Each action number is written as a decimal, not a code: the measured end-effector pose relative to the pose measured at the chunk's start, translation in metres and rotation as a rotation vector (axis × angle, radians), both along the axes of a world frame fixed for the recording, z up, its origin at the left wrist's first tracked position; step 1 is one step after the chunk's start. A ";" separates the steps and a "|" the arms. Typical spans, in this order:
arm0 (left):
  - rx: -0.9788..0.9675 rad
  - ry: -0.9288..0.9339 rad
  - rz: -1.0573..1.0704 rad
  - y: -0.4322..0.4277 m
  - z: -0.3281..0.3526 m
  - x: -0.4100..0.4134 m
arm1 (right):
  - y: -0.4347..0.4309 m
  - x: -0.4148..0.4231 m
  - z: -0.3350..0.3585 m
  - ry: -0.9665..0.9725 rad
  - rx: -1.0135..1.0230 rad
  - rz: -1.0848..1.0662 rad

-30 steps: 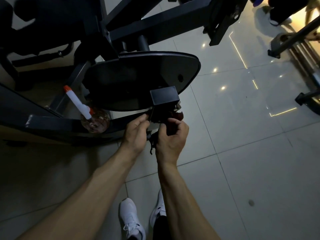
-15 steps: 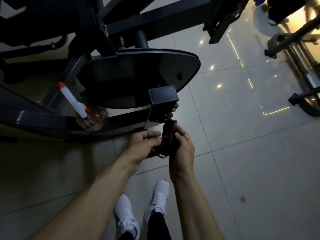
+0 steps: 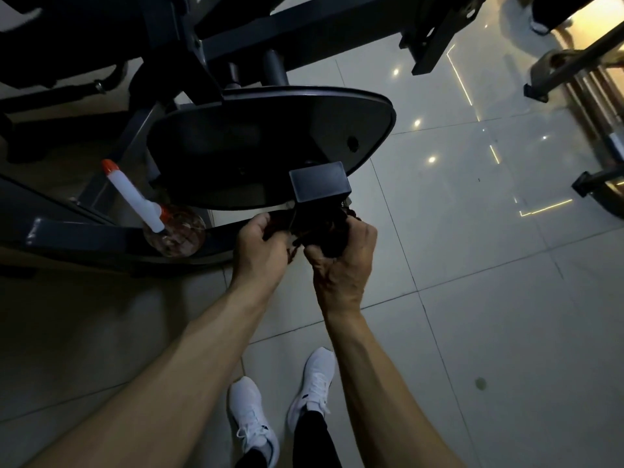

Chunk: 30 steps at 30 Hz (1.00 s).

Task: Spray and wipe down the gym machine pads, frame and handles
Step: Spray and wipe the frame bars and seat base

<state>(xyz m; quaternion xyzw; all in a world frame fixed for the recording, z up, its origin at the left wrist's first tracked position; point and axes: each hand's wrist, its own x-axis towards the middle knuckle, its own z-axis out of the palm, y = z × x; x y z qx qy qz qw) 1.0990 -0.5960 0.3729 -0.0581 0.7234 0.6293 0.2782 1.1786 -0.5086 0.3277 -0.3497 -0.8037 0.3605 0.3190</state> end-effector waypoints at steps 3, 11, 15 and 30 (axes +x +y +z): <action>-0.013 0.027 0.008 0.000 -0.003 0.001 | -0.009 -0.004 -0.004 0.066 -0.101 -0.071; -0.019 0.015 0.020 0.000 -0.008 0.001 | -0.016 -0.022 0.014 0.433 -1.281 -0.495; -0.003 0.002 0.015 -0.001 -0.005 0.001 | -0.022 0.003 0.000 0.148 -0.483 -0.135; -0.004 0.004 0.032 -0.002 -0.002 0.005 | -0.032 -0.018 0.018 0.314 -1.065 -0.341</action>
